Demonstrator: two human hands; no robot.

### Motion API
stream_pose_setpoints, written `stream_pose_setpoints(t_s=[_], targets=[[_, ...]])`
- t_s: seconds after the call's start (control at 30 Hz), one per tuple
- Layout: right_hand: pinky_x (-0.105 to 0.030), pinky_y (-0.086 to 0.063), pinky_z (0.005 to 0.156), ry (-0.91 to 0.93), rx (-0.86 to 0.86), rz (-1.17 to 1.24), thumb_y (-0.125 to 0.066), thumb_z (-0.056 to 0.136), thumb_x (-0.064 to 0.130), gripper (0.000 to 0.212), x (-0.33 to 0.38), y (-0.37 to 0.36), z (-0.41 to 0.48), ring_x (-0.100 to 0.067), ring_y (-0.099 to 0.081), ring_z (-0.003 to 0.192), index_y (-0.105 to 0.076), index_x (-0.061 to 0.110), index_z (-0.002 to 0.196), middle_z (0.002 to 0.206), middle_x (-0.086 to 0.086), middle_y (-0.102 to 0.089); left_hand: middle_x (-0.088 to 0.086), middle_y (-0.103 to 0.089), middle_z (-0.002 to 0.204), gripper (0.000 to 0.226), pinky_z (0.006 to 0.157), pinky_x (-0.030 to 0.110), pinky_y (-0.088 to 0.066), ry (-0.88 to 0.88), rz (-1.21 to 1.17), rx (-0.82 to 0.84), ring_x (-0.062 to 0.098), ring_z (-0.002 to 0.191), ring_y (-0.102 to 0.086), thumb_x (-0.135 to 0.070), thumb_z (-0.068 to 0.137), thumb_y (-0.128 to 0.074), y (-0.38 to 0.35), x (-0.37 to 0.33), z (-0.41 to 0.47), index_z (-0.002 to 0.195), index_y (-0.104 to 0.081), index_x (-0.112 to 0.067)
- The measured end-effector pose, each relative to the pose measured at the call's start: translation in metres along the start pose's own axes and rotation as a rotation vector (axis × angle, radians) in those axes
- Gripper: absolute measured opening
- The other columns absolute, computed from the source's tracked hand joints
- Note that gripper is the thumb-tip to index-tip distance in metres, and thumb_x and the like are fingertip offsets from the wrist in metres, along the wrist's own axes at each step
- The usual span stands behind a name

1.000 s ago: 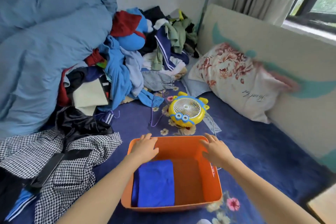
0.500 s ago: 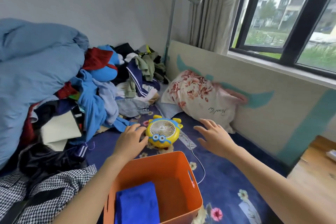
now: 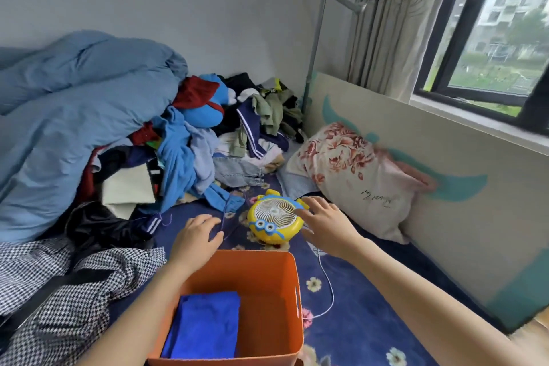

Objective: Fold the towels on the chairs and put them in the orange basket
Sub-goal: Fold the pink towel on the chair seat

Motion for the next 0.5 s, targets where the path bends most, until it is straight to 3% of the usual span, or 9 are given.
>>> stream_pose_setpoints(t_s=[0.07,0.13,0.23,0.3,0.4,0.43,0.5], targets=[[-0.043,-0.035,0.102,0.108,0.007,0.027,-0.054,0.088,0.024,0.045,0.006,-0.011,0.009,-0.030,-0.031,0.136,-0.050,0.014,0.132,0.145,-0.015,-0.037,0.008,-0.051,0.133,0.037,0.104,0.033,-0.033,0.112,-0.046,-0.099,0.026,0.125,-0.044,-0.021,0.091,-0.056,0.004,0.008,-0.019,0.125,-0.056,-0.008],[-0.047,-0.050,0.082,0.285,0.017,0.024,-0.062,0.072,0.026,0.042,0.020,-0.023,0.014,-0.036,-0.056,0.115,-0.065,0.014,0.111,0.124,-0.019,-0.058,0.011,-0.055,0.128,0.034,0.102,0.034,-0.035,0.236,-0.076,-0.194,0.028,0.120,-0.049,-0.017,0.088,-0.059,0.005,0.015,-0.052,0.120,-0.060,-0.004],[-0.030,-0.054,0.055,0.491,0.003,-0.092,-0.075,0.045,0.037,0.043,0.054,-0.047,0.015,-0.023,-0.070,0.086,-0.072,0.025,0.086,0.095,-0.005,-0.070,0.005,-0.053,0.129,0.036,0.103,0.032,-0.035,0.451,-0.068,-0.239,0.024,0.122,-0.045,-0.021,0.091,-0.055,0.001,0.030,-0.131,0.124,-0.057,-0.008],[-0.027,-0.054,0.054,0.616,-0.016,-0.076,-0.065,0.051,0.040,0.033,0.090,-0.047,0.010,-0.020,-0.070,0.083,-0.072,0.029,0.081,0.093,-0.001,-0.070,0.002,-0.054,0.127,0.036,0.101,0.032,-0.037,0.604,-0.055,-0.268,0.023,0.122,-0.047,-0.023,0.090,-0.056,-0.002,0.040,-0.194,0.123,-0.058,-0.009],[-0.043,-0.050,0.084,0.885,0.067,0.020,-0.061,0.073,0.026,0.040,0.176,-0.039,-0.019,-0.034,-0.056,0.115,-0.065,0.017,0.112,0.125,-0.013,-0.057,0.007,-0.060,0.119,0.032,0.097,0.033,-0.041,0.926,-0.071,-0.350,0.026,0.115,-0.054,-0.021,0.087,-0.060,0.003,0.055,-0.323,0.115,-0.063,-0.006],[-0.045,-0.048,0.087,0.989,0.033,0.027,-0.066,0.073,0.025,0.044,0.204,-0.037,-0.034,-0.035,-0.054,0.118,-0.063,0.015,0.116,0.126,-0.015,-0.055,0.011,-0.062,0.116,0.033,0.095,0.034,-0.043,1.011,-0.068,-0.392,0.029,0.111,-0.057,-0.022,0.085,-0.061,0.006,0.055,-0.365,0.112,-0.065,-0.004],[-0.035,-0.055,0.063,1.183,0.000,0.045,-0.081,0.050,0.037,0.049,0.267,-0.027,-0.081,-0.027,-0.067,0.092,-0.072,0.020,0.094,0.101,-0.008,-0.067,0.018,-0.065,0.108,0.035,0.090,0.037,-0.046,1.231,-0.052,-0.513,0.035,0.104,-0.061,-0.022,0.079,-0.063,0.019,0.043,-0.461,0.107,-0.067,-0.001]])
Point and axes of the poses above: each hand's wrist, its own z-axis towards the middle knuckle, its own y-axis out of the back of the hand, x = y × z, the point moved 6 cm from there along z, towards the middle knuckle
